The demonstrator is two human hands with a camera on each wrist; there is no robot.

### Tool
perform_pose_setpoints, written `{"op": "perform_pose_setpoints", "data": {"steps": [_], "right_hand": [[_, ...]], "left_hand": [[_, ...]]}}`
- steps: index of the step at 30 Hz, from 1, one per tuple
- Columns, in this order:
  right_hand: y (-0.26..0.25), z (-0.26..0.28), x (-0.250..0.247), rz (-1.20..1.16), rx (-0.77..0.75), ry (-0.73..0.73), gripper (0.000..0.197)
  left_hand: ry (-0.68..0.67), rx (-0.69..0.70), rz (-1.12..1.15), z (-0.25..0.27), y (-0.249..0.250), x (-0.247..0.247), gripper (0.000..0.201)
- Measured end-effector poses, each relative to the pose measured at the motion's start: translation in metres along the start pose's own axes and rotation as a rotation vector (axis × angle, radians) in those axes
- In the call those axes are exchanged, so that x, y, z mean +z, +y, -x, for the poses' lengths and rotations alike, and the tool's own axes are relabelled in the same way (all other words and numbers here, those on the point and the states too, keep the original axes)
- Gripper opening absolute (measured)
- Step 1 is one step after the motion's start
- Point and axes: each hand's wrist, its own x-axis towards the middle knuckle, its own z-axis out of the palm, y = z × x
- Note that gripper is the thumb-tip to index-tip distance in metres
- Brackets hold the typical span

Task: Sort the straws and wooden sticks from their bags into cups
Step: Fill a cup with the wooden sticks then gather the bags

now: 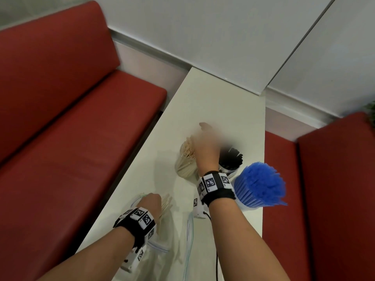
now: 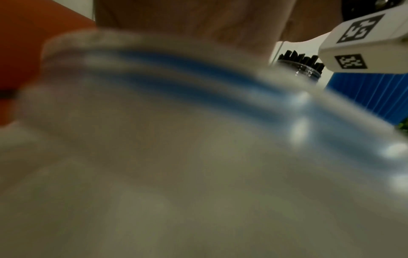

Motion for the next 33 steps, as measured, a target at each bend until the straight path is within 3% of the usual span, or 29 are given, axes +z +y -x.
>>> {"op": "perform_pose_setpoints", "data": {"steps": [3,7,10,14,17,19,23,29,33], "right_hand": [[-0.007,0.002,0.005,0.289,-0.153,-0.059,0.044],[0.007,0.027,0.014,0.780,-0.073,-0.435,0.073],[0.002,0.028,0.009,0.669,-0.014,-0.436,0.073],[-0.018,0.034,-0.005,0.242,-0.060,-0.137,0.057],[-0.029,0.054,-0.015,0.098,-0.061,-0.057,0.053],[-0.028,0.064,-0.019,0.187,-0.006,-0.139,0.055],[-0.023,0.074,-0.025,0.566,0.099,-0.501,0.063],[-0.042,0.044,-0.015,0.651,0.000,-0.294,0.070],[-0.018,0.048,-0.011,0.704,0.123,-0.524,0.071]], "left_hand": [[-0.002,-0.010,0.028,0.002,0.002,-0.007,0.027],[0.016,-0.003,0.050,0.006,0.003,-0.011,0.029],[0.040,0.017,0.058,0.011,0.003,-0.014,0.028],[0.042,0.044,0.110,0.018,0.004,-0.017,0.029],[0.030,0.073,0.161,0.022,0.004,-0.022,0.030],[0.011,0.092,0.240,0.027,0.004,-0.026,0.031],[0.055,0.137,0.311,0.037,0.003,-0.033,0.014],[0.094,0.219,0.500,0.059,0.004,-0.037,0.014],[0.108,0.314,0.602,0.073,-0.001,-0.046,0.014]]}}
